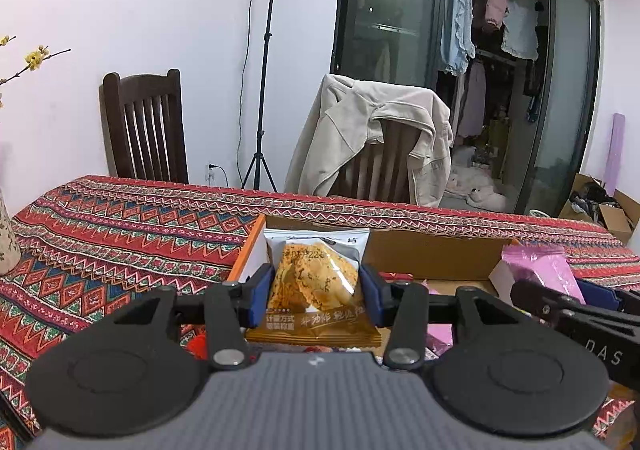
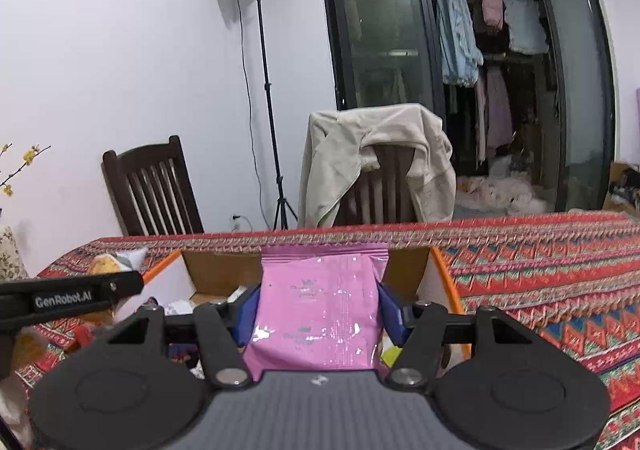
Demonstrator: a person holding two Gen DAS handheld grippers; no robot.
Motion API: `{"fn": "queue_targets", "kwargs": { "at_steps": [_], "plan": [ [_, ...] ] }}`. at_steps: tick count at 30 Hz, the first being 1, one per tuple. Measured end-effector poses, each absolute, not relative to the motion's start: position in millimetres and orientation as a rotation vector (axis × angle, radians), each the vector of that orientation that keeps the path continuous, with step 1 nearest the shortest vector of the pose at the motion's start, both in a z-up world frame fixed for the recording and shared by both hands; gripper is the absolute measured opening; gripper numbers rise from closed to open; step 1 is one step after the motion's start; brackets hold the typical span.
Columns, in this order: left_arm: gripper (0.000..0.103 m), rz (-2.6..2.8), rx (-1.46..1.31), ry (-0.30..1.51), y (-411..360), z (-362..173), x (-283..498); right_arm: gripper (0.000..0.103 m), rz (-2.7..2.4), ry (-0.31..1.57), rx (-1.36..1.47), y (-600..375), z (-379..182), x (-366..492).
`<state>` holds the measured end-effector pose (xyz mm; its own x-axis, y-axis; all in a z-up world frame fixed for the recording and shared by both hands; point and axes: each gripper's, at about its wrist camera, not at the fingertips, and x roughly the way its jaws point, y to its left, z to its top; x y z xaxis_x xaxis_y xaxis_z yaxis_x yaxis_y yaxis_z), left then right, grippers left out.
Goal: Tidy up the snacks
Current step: 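Carry both packets into the orange box and open both grippers, then move both grippers back toward the remaining packets on the table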
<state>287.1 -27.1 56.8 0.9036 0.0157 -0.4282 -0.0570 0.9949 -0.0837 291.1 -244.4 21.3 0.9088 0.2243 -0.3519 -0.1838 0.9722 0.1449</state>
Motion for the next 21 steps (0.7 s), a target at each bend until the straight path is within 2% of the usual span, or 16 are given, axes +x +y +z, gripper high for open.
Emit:
{"fn": "queue_targets", "kwargs": {
  "at_steps": [2, 4, 6, 7, 8, 9, 10, 21],
  "plan": [
    [0.048, 0.047, -0.087, 0.447, -27, 53, 288, 0.06, 0.213, 0.389, 0.104, -243, 17, 293],
    [0.057, 0.054, -0.096, 0.457, -25, 50, 291, 0.061, 0.222, 0.406, 0.105, -243, 13, 296],
    [0.084, 0.069, -0.104, 0.452, -21, 49, 290, 0.062, 0.226, 0.419, 0.113, -245, 11, 297],
    [0.089, 0.082, -0.104, 0.441, -20, 49, 288, 0.068, 0.223, 0.417, 0.118, -247, 11, 296],
    [0.099, 0.092, -0.103, 0.424, -19, 49, 286, 0.085, 0.218, 0.417, 0.126, -249, 11, 296],
    [0.103, 0.095, -0.105, 0.411, -19, 50, 284, 0.094, 0.212, 0.417, 0.135, -251, 12, 295],
    [0.103, 0.094, -0.112, 0.4, -18, 51, 283, 0.103, 0.204, 0.41, 0.147, -254, 12, 295],
    [0.103, 0.089, -0.125, 0.408, -17, 54, 280, 0.103, 0.189, 0.412, 0.164, -260, 12, 290]
  ]
}}
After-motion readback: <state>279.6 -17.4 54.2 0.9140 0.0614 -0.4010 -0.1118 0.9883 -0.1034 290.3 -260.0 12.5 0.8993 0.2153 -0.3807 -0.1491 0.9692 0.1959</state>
